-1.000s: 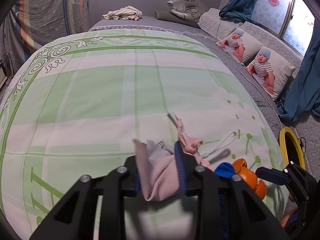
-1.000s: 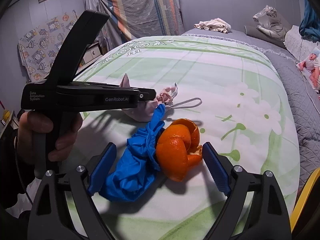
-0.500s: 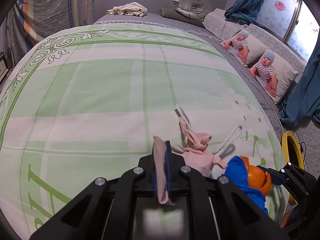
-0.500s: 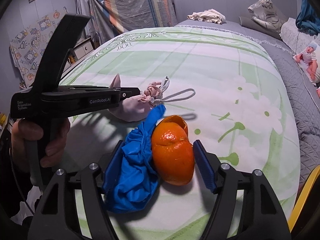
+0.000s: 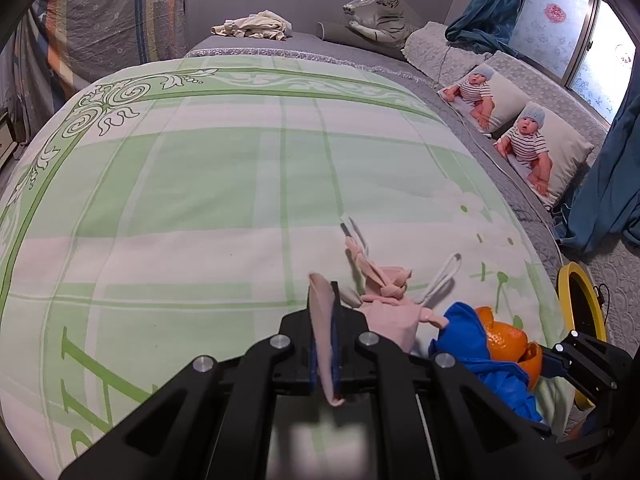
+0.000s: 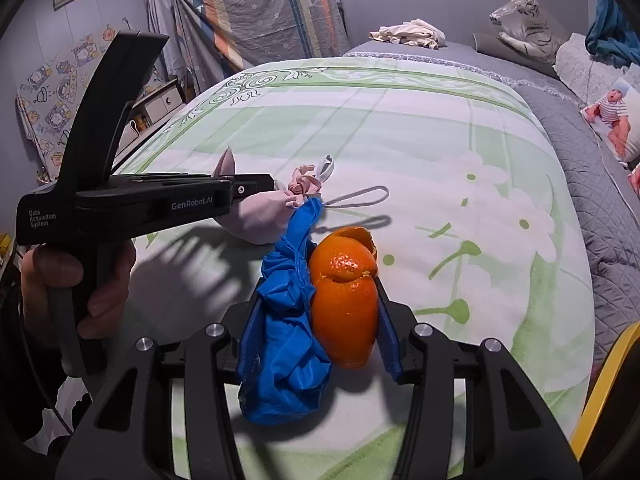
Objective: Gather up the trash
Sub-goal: 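Lift the pink cloth, blue bag and orange peel and carry them over the bin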
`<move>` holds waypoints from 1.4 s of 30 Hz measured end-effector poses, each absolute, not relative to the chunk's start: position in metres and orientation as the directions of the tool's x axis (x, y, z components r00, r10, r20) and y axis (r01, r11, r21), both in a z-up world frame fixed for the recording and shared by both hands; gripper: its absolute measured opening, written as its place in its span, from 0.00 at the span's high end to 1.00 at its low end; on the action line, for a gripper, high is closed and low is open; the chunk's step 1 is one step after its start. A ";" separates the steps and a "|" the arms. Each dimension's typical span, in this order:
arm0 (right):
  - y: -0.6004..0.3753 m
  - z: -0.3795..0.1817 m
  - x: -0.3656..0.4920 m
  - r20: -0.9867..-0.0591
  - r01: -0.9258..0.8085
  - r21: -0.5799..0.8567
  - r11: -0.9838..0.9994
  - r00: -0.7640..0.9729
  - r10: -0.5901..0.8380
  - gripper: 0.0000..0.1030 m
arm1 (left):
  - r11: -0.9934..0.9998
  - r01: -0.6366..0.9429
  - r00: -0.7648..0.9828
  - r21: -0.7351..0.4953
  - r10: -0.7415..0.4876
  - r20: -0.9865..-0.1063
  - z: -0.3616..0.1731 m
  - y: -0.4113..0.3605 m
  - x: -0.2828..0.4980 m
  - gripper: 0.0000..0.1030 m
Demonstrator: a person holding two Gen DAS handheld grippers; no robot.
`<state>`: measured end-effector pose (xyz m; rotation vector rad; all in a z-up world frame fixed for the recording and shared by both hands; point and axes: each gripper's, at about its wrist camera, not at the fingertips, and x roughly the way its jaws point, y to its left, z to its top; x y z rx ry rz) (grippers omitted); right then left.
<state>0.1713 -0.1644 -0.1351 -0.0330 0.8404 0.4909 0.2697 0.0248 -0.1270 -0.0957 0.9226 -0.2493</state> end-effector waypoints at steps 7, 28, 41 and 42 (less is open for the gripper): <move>-0.179 -0.127 0.162 -0.710 -0.405 0.186 0.895 0.574 0.407 0.57 | 0.963 0.187 0.595 -0.194 -0.268 -0.758 -0.118 0.022 0.260 0.96; -0.259 -0.089 0.123 -0.621 -0.303 0.246 0.921 0.680 0.389 0.57 | 0.934 0.294 0.711 -0.201 -0.354 -0.608 -0.050 0.002 0.180 0.96; -0.300 -0.069 0.101 -0.562 -0.239 0.261 0.935 0.750 0.349 0.57 | 0.882 0.431 0.705 -0.191 -0.462 -0.538 -0.016 -0.040 0.139 0.96; -0.302 -0.068 0.099 -0.558 -0.235 0.261 0.936 0.755 0.345 0.57 | 0.879 0.439 0.704 -0.188 -0.466 -0.535 -0.014 -0.043 0.136 0.96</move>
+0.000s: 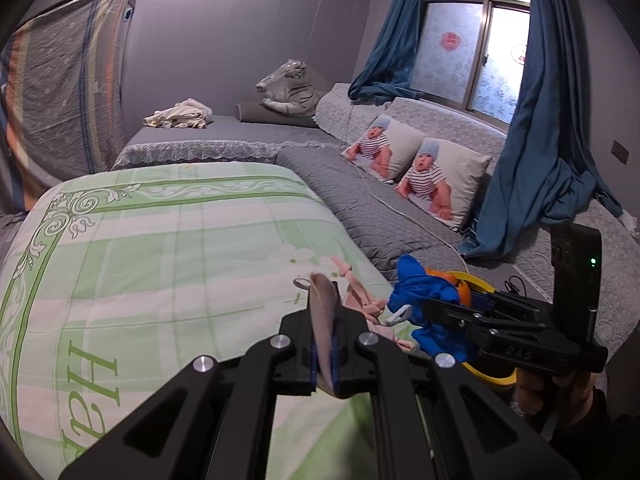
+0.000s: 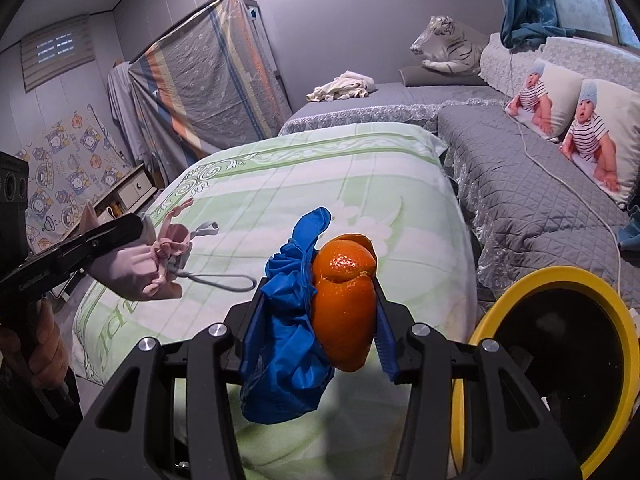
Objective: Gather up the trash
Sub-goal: 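Lift the pink cloth, blue bag and orange peel and carry them over the bin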
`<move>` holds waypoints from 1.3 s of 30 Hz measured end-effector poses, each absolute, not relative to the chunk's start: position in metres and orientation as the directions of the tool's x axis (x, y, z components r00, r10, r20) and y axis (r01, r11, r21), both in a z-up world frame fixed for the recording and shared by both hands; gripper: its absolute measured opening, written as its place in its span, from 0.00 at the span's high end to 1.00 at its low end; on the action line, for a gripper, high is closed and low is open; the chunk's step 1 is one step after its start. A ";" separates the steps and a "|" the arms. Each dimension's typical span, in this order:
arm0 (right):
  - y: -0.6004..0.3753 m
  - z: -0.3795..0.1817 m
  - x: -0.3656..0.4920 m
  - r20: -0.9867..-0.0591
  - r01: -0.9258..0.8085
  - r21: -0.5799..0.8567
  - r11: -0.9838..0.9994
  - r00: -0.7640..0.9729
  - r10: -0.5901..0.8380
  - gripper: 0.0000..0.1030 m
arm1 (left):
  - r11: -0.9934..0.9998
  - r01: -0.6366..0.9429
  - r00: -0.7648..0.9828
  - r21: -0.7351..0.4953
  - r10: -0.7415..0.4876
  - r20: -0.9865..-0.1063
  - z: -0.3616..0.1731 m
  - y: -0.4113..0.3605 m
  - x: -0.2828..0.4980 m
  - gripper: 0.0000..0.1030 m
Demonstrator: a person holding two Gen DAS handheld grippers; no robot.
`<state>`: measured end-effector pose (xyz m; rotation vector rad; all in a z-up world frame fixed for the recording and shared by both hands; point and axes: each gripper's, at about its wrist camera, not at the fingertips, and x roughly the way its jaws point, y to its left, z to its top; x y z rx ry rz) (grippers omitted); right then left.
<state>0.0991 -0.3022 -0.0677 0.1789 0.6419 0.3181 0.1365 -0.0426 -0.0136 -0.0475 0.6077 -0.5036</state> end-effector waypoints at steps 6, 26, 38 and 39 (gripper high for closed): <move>-0.322 -0.060 0.090 -0.527 -0.214 0.273 0.938 0.783 0.332 0.57 | 0.859 0.484 0.697 -0.167 -0.494 -0.519 -0.003 -0.062 0.126 0.96; -0.398 -0.050 0.053 -0.431 -0.045 0.302 0.952 0.884 0.179 0.57 | 0.780 0.616 0.643 -0.109 -0.577 -0.503 0.022 -0.139 0.109 0.96; -0.465 -0.058 0.022 -0.386 0.132 0.336 0.932 0.923 0.008 0.57 | 0.695 0.708 0.552 -0.126 -0.656 -0.514 0.020 -0.206 0.113 0.96; -0.471 -0.059 0.020 -0.383 0.148 0.340 0.929 0.924 -0.007 0.57 | 0.690 0.713 0.547 -0.126 -0.659 -0.517 0.018 -0.212 0.113 0.96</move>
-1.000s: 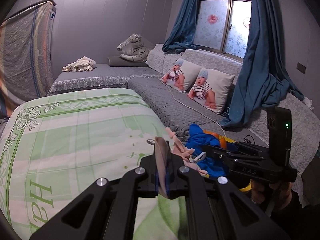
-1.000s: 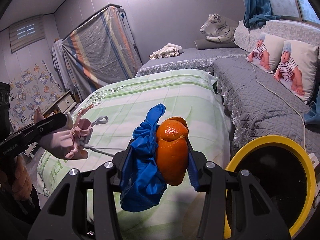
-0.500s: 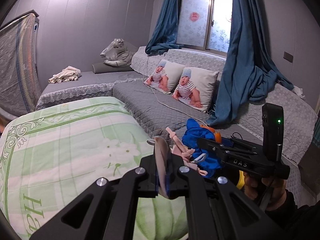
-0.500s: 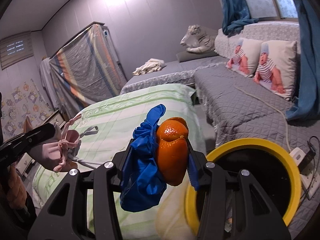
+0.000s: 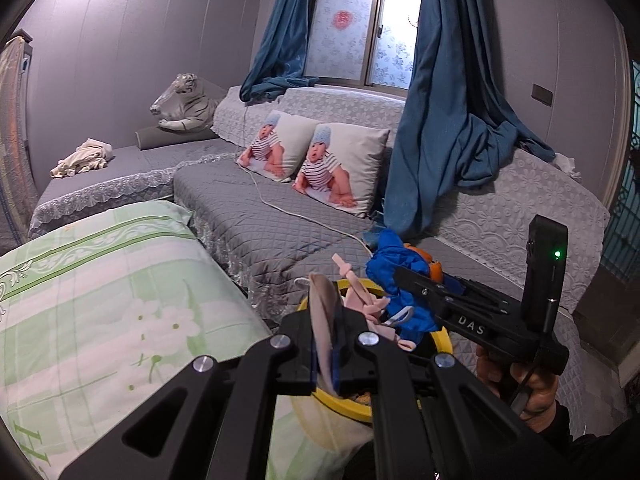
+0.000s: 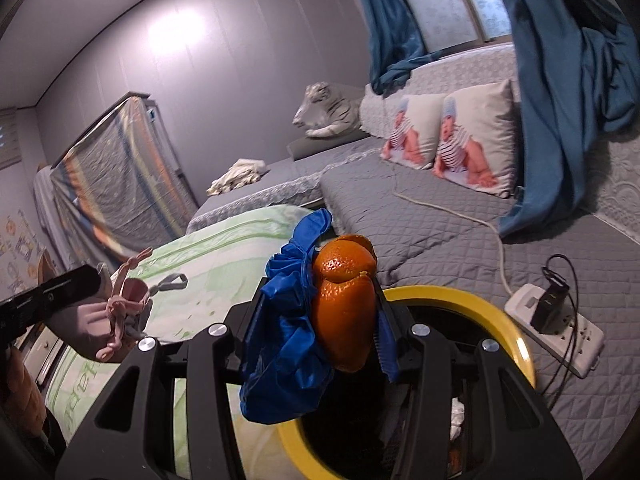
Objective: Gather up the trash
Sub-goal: 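Lift the pink cloth, blue bag and orange peel and carry them over the bin, then open both tools to drop the cloth, bag and peel into the bin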
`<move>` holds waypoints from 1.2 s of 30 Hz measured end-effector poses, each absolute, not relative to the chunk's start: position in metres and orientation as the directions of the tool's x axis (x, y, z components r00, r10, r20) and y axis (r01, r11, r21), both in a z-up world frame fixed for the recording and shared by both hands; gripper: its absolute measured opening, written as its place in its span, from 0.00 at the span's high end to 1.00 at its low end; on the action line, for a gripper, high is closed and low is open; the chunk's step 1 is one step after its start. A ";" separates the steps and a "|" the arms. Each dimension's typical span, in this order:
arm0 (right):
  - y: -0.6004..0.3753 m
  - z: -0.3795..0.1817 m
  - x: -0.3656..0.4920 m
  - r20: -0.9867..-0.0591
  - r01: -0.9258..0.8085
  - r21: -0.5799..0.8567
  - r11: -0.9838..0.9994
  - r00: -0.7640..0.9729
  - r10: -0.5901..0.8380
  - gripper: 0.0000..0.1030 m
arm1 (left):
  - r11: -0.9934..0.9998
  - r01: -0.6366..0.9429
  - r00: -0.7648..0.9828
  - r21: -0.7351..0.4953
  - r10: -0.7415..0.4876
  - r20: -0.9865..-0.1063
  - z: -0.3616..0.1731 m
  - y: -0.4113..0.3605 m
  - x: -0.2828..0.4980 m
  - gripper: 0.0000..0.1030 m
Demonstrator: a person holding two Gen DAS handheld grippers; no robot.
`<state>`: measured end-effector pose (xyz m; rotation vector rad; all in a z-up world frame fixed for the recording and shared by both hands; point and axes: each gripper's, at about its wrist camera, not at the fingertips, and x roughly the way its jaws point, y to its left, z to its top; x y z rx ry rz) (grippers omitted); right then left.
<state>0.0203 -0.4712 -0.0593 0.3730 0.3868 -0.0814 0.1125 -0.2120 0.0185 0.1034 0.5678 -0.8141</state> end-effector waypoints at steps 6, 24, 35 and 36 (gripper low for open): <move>-0.499 -0.073 0.015 -0.398 0.216 0.362 0.907 0.915 -0.060 0.57 | 0.668 0.733 0.510 -0.129 -0.666 -0.545 0.008 -0.238 0.115 0.96; -0.534 -0.116 0.017 -0.482 0.338 0.381 0.860 0.867 -0.128 0.57 | 0.631 0.766 0.423 -0.121 -0.637 -0.644 -0.034 -0.301 0.122 0.96; -0.542 -0.135 0.023 -0.528 0.365 0.391 0.845 0.841 -0.118 0.56 | 0.627 0.772 0.377 -0.106 -0.585 -0.718 -0.071 -0.332 0.132 0.96; -0.543 -0.135 0.023 -0.530 0.366 0.390 0.845 0.840 -0.118 0.56 | 0.627 0.771 0.375 -0.107 -0.584 -0.720 -0.074 -0.332 0.133 0.96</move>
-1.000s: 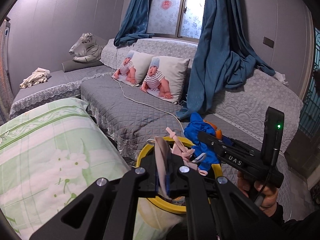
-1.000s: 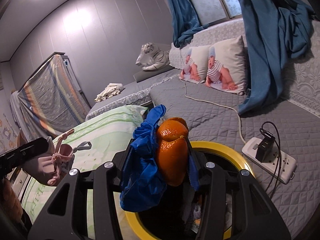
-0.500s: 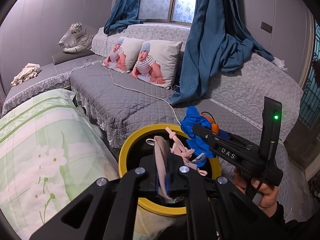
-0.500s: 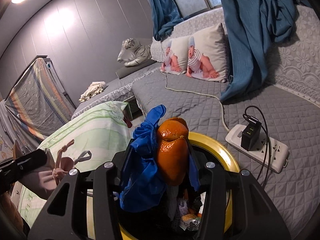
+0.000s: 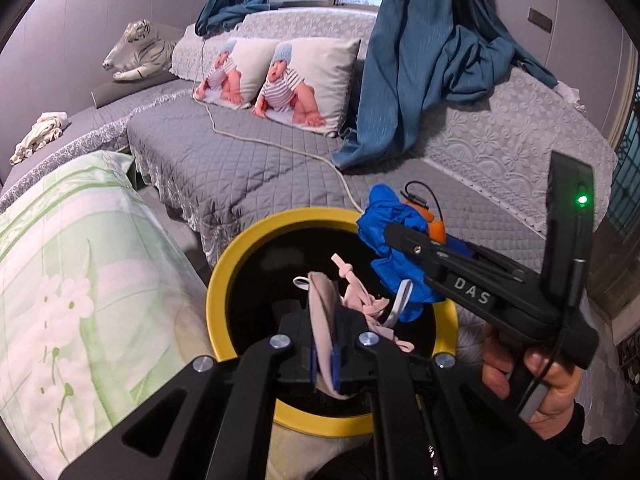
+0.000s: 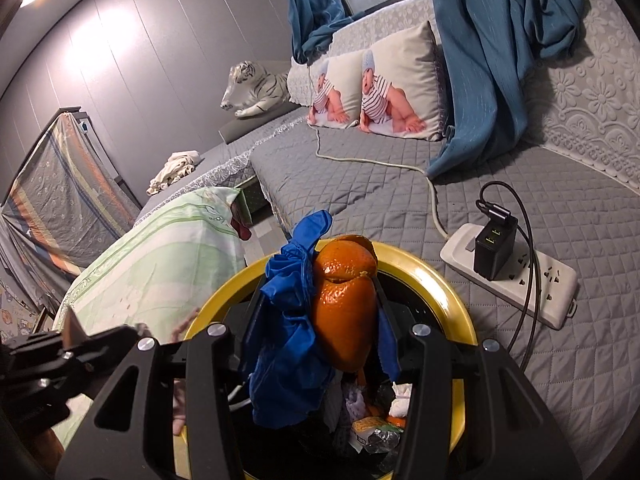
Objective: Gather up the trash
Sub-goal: 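Open both tools to drop the cloth, bag and peel into the bin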
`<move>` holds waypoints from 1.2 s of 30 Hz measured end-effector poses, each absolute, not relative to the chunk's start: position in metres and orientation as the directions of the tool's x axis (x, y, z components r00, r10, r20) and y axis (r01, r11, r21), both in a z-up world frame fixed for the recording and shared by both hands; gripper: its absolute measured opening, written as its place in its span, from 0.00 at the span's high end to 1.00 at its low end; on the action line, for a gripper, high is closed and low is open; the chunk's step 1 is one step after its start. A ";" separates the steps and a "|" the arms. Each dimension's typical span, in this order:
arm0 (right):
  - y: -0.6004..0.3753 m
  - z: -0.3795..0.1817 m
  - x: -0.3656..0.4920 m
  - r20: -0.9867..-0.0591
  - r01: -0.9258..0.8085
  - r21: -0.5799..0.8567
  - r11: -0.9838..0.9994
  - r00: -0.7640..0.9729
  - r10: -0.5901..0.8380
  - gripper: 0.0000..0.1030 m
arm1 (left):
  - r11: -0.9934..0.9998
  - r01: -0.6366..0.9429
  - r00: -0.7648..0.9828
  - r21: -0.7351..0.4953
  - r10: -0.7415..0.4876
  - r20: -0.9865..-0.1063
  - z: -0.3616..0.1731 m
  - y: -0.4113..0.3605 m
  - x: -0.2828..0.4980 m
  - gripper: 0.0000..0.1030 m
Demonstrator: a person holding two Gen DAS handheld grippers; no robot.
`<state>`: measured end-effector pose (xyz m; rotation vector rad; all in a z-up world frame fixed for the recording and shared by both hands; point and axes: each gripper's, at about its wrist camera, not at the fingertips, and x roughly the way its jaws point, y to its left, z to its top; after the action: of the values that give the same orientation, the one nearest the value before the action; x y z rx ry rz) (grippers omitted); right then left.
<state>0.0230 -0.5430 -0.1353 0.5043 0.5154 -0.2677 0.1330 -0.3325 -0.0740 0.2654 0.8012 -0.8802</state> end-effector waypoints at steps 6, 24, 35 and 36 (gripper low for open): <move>-0.548 -0.139 0.025 -0.548 0.387 0.386 0.837 0.826 -0.129 0.56 | 0.644 0.756 0.369 -0.117 -0.566 -0.737 -0.090 -0.339 0.143 0.96; -0.554 -0.139 0.029 -0.584 0.444 0.359 0.821 0.793 -0.174 0.47 | 0.659 0.731 0.333 -0.174 -0.568 -0.753 -0.103 -0.337 0.157 0.89; -0.550 -0.115 0.018 -0.552 0.476 0.343 0.810 0.800 -0.236 0.41 | 0.733 0.650 0.445 -0.199 -0.580 -0.682 -0.075 -0.290 0.166 0.40; -0.548 -0.112 0.017 -0.550 0.477 0.338 0.811 0.800 -0.241 0.40 | 0.739 0.643 0.454 -0.199 -0.578 -0.678 -0.072 -0.286 0.167 0.37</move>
<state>0.0174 -0.5483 -0.1123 0.4868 0.5114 -0.4019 0.1668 -0.2856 -0.0724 0.0906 0.7994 -0.7549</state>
